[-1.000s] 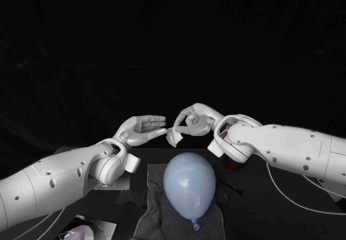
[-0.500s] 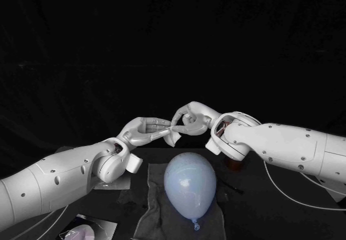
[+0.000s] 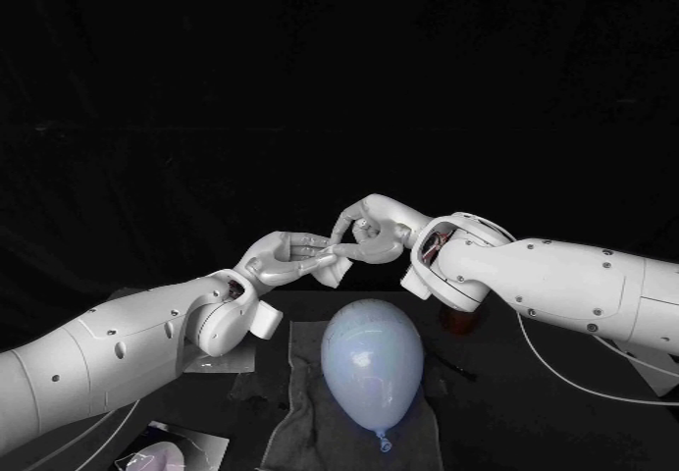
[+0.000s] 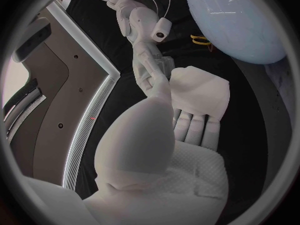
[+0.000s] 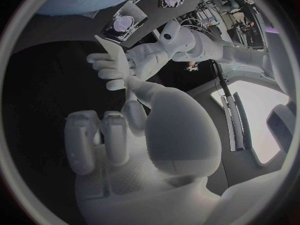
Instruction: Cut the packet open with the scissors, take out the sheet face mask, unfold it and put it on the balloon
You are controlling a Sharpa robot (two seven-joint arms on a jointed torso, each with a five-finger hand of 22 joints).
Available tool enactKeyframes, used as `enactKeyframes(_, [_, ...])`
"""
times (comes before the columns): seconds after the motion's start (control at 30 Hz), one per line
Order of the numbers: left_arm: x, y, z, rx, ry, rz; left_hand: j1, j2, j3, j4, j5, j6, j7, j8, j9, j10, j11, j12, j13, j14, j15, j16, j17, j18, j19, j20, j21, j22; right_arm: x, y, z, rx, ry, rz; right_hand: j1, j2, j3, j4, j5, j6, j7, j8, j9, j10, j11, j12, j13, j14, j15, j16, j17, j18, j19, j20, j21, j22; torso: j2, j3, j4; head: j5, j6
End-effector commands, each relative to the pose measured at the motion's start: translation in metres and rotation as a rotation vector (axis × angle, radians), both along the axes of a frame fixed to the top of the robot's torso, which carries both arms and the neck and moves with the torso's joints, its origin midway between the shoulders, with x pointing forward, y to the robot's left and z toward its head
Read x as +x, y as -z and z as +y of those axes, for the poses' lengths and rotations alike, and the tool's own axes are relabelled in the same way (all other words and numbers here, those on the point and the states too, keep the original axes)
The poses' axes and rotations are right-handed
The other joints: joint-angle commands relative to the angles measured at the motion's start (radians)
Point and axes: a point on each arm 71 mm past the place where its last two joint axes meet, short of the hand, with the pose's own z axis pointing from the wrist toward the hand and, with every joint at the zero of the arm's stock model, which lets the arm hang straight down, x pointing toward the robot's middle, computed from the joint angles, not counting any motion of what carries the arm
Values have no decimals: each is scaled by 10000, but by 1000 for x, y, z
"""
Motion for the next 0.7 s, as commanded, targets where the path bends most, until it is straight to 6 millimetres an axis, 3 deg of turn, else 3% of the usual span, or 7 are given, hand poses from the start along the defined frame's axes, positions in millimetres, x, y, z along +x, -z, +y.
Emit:
enactKeyframes(0.03, [0, 0, -2, 43, 161, 184, 219, 66, 50, -91, -42, 215, 537, 61, 40, 277, -82, 70, 21, 295, -100, 118, 47, 324, 577, -2, 192, 54, -2, -4, 2, -984, -72, -1036, 70, 54, -6, -80, 59, 52, 1, 39, 9, 10, 42, -17, 21, 1073, -22, 48, 2587, -63, 1090, -51, 35, 2633, -3, 3, 5, -17, 4])
enactKeyframes(0.07, [-1, 1, -2, 77, 173, 200, 269, 110, 75, -97, -41, 323, 520, 110, 62, 446, -120, 137, 42, 381, -137, 149, 62, 382, 675, -6, 232, 60, -3, -6, 3, -1334, -116, -1431, 71, 52, -8, -84, 59, 52, 1, 40, 10, 11, 42, -17, 21, 1076, -22, 56, 2599, -63, 1090, -50, 35, 2633, -1, 5, 8, -15, 3])
enactKeyframes(0.1, [-1, 1, -2, 108, 193, 209, 350, 168, 100, -86, -39, 580, 435, 222, 110, 779, -227, 247, 61, 675, -248, 272, 123, 551, 1030, -25, 396, 105, -4, -8, 5, -1635, -149, -1771, 71, 47, -13, -88, 58, 53, 1, 41, 10, 23, 42, 12, 41, 1082, -21, 73, 2624, -63, 1090, -49, 35, 2633, 0, 7, 13, -16, 0])
enactKeyframes(0.17, [-1, 1, -2, 179, 241, 220, 438, 268, 150, -26, -34, 932, 306, 385, 172, 1176, -371, 363, 74, 1015, -382, 414, 199, 619, 1511, -96, 625, 175, -5, -12, 7, -2250, -211, -2481, 59, 35, -30, -90, 57, 64, -2, 48, 13, 37, 43, 39, 60, 1083, -19, 76, 2628, -63, 1090, -47, 35, 2633, 1, 7, 22, -26, -4])
enactKeyframes(0.23, [-2, 2, -2, 283, 333, 244, 572, 379, 215, 72, -34, 1250, 127, 483, 195, 1550, -529, 333, 10, 1366, -536, 515, 277, 615, 2119, -316, 868, 221, -6, -16, 11, -2866, -280, -3212, 49, 28, -43, -89, 57, 73, -5, 53, 14, 43, 42, 48, 67, 1083, -17, 76, 2628, -63, 1090, -45, 35, 2633, 4, -4, 13, -25, -4])
enactKeyframes(0.33, [-2, 2, -3, 382, 424, 260, 597, 472, 256, 85, -34, 1447, 64, 529, 204, 1768, -605, 278, -7, 1717, -643, 636, 352, 616, 2391, -445, 948, 215, -7, -18, 15, -3343, -343, -3761, 43, 24, -51, -89, 57, 80, -9, 57, 15, 47, 41, 53, 70, 1083, -16, 76, 2628, -63, 1090, -44, 35, 2633, 8, -6, 12, -26, -12])
enactKeyframes(0.7, [-3, 3, -4, 343, 567, 360, 553, 899, 516, 109, -33, 1872, -42, 591, 222, 2261, -735, 85, -19, 2030, -767, 610, 411, 597, 2816, -640, 998, 135, -4, -18, 24, -4704, -338, -4582, 22, 13, -75, -82, 57, 100, -22, 66, 18, 61, 35, 68, 80, 1083, -12, 76, 2628, -63, 1090, -40, 35, 2633, 8, -5, 16, 12, -80])
